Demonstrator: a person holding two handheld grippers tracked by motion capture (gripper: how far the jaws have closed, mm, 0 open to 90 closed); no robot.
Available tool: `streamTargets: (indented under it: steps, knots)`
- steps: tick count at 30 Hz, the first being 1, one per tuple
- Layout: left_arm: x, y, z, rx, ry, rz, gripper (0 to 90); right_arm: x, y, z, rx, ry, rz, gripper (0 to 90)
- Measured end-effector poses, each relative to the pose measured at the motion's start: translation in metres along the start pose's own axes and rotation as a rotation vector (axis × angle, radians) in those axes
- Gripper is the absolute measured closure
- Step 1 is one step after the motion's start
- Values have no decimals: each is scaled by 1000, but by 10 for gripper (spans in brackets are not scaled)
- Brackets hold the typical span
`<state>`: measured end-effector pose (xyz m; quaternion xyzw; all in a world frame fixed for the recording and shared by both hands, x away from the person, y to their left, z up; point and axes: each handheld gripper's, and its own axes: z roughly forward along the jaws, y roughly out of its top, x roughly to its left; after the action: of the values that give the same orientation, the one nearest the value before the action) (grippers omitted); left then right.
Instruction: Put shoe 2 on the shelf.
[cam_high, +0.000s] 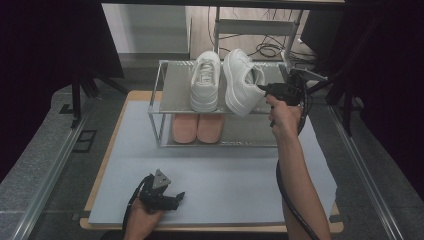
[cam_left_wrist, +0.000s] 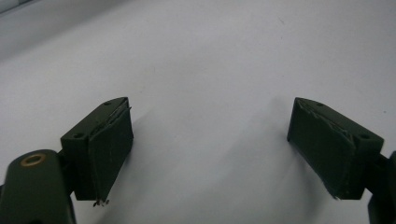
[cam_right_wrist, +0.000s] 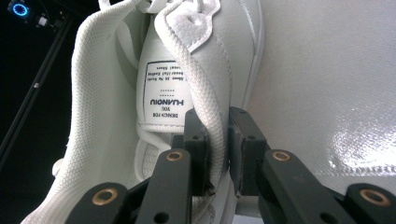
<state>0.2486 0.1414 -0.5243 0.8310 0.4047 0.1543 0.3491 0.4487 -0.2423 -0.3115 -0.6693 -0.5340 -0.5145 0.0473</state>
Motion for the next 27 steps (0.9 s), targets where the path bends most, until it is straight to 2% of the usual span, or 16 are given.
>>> streamTargets:
  steps: [3, 8, 18, 27]
  knots:
    - [0, 0, 0, 0, 0, -1, 143, -1, 0, -3, -1, 7, -1, 794]
    - [0, 0, 0, 4, -1, 4, 143, 3, 3, -12, -22, -16, -26, 804]
    - [0, 0, 0, 4, -1, 4, 143, -3, 6, -18, -43, -14, -8, 809]
    - [0, 0, 0, 0, -1, -1, 143, -3, 8, -20, -79, -48, -14, 809]
